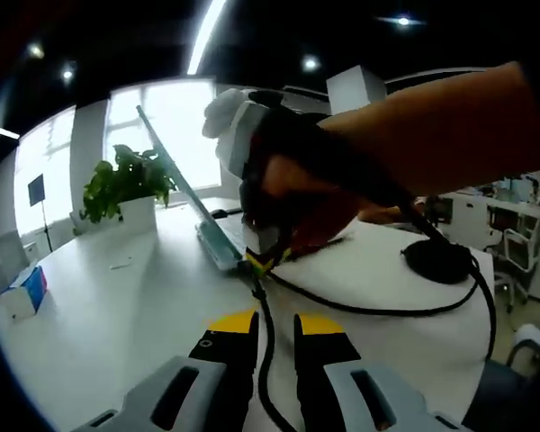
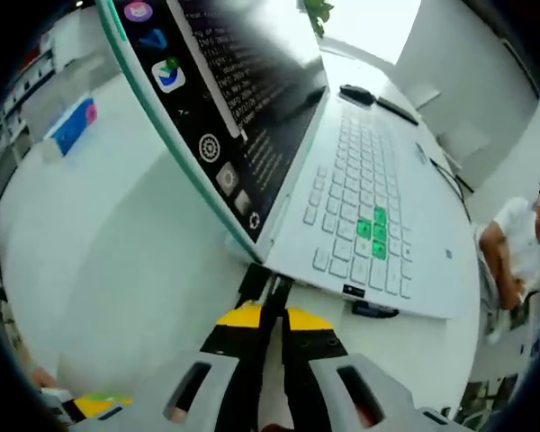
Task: Pick up the network cable connector, insert into the computer network port
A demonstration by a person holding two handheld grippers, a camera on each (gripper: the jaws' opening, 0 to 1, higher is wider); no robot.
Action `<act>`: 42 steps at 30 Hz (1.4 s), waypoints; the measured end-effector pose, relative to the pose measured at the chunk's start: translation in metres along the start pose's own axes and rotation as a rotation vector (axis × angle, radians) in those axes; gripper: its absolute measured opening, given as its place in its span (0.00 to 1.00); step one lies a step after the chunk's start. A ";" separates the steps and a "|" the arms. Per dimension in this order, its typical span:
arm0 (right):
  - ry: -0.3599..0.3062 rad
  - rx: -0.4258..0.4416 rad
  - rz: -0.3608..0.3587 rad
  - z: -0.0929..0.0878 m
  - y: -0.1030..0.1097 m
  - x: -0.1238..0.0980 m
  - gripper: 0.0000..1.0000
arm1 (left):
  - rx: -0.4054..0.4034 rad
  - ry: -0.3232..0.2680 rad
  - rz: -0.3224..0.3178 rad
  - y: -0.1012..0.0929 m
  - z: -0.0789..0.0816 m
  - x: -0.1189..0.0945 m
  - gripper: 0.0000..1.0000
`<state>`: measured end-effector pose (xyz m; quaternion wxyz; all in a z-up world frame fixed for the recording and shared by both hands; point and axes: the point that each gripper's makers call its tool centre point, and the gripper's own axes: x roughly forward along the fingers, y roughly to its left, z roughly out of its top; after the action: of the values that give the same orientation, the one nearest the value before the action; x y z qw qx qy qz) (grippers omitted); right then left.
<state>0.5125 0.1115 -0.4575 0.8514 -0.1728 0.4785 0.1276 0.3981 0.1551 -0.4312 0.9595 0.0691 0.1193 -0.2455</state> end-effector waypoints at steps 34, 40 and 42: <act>-0.503 0.051 0.337 -0.024 -0.018 -0.061 0.27 | -0.012 0.054 0.157 0.000 -0.002 0.018 0.20; -0.655 0.123 0.389 -0.032 -0.032 -0.096 0.26 | -0.007 0.029 0.219 -0.005 0.005 0.028 0.20; -0.695 0.123 0.384 -0.036 -0.035 -0.105 0.26 | 0.014 0.025 0.231 -0.005 0.005 0.030 0.20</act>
<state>0.4446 0.0589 -0.3784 0.9319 0.0244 0.1922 0.3066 0.4220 0.1357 -0.4344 0.9794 0.0921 0.1207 -0.1334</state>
